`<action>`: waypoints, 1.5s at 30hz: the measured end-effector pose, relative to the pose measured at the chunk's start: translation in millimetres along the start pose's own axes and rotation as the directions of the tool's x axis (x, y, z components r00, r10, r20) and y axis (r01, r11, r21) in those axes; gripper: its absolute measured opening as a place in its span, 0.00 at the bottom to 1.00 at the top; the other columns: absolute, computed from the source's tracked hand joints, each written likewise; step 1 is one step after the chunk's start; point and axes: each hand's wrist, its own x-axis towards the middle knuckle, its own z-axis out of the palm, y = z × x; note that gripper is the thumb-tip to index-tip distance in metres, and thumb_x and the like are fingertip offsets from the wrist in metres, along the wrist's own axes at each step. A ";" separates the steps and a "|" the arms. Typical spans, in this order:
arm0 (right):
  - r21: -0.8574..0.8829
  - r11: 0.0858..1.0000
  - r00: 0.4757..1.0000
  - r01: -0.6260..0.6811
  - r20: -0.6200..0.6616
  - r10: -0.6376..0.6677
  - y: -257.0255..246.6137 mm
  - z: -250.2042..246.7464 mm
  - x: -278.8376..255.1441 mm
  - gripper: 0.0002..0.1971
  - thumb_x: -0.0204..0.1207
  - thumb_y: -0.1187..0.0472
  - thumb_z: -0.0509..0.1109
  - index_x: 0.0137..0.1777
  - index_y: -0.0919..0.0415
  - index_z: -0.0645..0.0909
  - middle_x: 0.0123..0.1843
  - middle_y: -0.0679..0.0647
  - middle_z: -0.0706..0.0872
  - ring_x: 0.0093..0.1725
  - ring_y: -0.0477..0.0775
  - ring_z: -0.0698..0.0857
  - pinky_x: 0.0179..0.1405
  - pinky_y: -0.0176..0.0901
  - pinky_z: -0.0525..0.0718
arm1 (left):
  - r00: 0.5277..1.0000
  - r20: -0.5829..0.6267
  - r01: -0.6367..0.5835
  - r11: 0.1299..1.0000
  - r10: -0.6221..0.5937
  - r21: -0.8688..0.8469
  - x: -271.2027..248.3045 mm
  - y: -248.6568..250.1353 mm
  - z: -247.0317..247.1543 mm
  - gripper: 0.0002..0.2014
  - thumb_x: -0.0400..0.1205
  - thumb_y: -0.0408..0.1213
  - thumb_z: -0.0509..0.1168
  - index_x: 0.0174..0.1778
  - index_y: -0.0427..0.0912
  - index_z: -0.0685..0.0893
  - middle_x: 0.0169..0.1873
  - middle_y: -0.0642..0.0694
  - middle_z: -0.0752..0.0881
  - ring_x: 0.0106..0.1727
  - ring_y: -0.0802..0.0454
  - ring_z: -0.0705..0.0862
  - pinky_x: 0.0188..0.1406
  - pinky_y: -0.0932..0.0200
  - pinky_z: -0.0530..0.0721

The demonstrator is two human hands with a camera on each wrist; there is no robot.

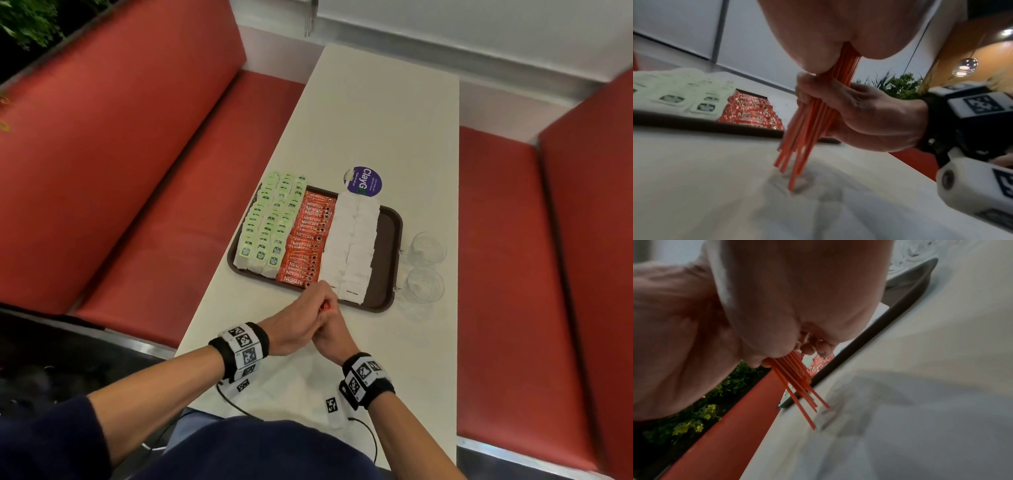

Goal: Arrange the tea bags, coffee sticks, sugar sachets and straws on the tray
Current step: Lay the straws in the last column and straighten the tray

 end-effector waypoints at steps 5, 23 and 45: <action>0.183 0.972 0.989 -0.145 0.064 0.136 2.6 10.5 1.3 0.11 0.85 0.72 0.71 0.55 0.54 0.78 0.49 0.47 0.83 0.47 0.46 0.81 0.49 0.44 0.85 | 0.996 -0.079 -0.031 0.999 0.029 -0.024 -7.8 -8.0 8.9 0.03 0.94 0.37 0.61 0.59 0.43 0.75 0.52 0.47 0.79 0.53 0.44 0.79 0.55 0.43 0.83; 0.083 0.995 0.992 -0.048 0.117 0.038 -2.8 16.6 -4.1 0.11 0.87 0.62 0.71 0.52 0.42 0.78 0.49 0.45 0.86 0.49 0.56 0.85 0.48 0.66 0.88 | 0.972 -0.225 -0.091 0.994 0.075 -0.064 -25.8 -1.7 7.0 0.05 0.94 0.33 0.64 0.53 0.42 0.82 0.50 0.59 0.82 0.49 0.57 0.82 0.51 0.60 0.79; 0.339 0.813 0.829 -0.474 0.483 0.282 -42.2 -16.6 21.0 0.15 0.81 0.63 0.77 0.66 0.60 0.85 0.48 0.58 0.96 0.44 0.57 0.97 0.51 0.57 0.97 | 0.761 -0.088 0.405 0.577 -0.642 -0.709 -11.4 -27.3 0.7 0.20 0.90 0.55 0.68 0.62 0.41 0.91 0.57 0.36 0.94 0.64 0.33 0.92 0.70 0.34 0.88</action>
